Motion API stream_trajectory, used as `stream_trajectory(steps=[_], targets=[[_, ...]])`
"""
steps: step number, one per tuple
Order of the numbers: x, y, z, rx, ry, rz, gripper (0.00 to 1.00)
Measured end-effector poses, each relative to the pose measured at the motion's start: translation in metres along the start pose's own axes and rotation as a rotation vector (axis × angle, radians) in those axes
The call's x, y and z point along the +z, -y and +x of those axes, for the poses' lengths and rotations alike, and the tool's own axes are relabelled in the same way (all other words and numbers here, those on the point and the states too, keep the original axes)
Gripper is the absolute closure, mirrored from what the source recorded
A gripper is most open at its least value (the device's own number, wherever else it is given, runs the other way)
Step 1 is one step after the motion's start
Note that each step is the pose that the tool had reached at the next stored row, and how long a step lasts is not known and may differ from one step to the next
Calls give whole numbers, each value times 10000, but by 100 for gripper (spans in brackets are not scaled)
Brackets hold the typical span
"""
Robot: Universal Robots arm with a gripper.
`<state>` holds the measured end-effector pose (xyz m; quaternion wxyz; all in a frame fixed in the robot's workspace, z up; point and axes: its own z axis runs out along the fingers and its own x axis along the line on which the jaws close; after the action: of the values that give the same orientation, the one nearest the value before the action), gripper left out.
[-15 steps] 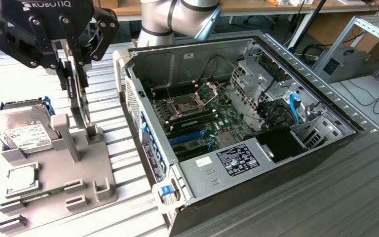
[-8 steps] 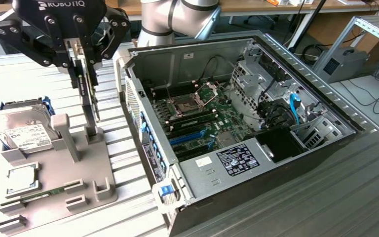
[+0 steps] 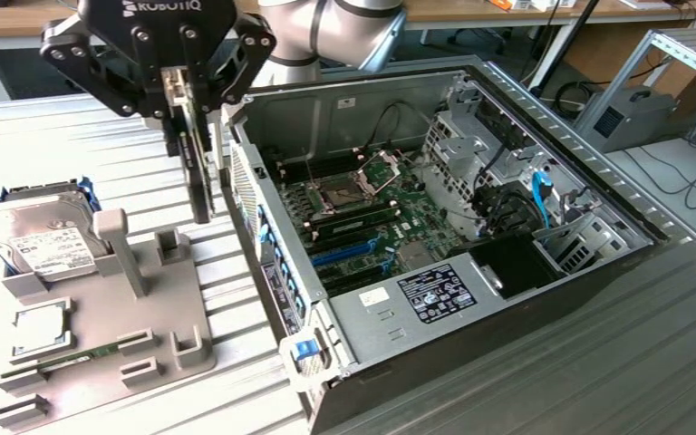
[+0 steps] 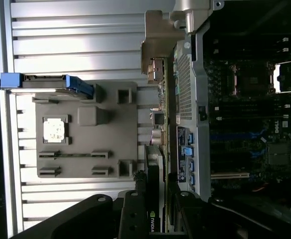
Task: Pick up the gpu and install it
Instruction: 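Pick up the gpu and move the gpu toward the slot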
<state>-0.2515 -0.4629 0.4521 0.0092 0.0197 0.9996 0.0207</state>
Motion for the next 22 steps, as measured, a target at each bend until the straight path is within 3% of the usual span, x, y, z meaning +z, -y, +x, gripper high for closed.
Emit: stream_trajectory(steps=[10,16,22], targets=[[7,-17,-362,0,-11,1,73],[14,-37,-741,1,-29,3,73],[19,-50,-976,3,-39,3,73]])
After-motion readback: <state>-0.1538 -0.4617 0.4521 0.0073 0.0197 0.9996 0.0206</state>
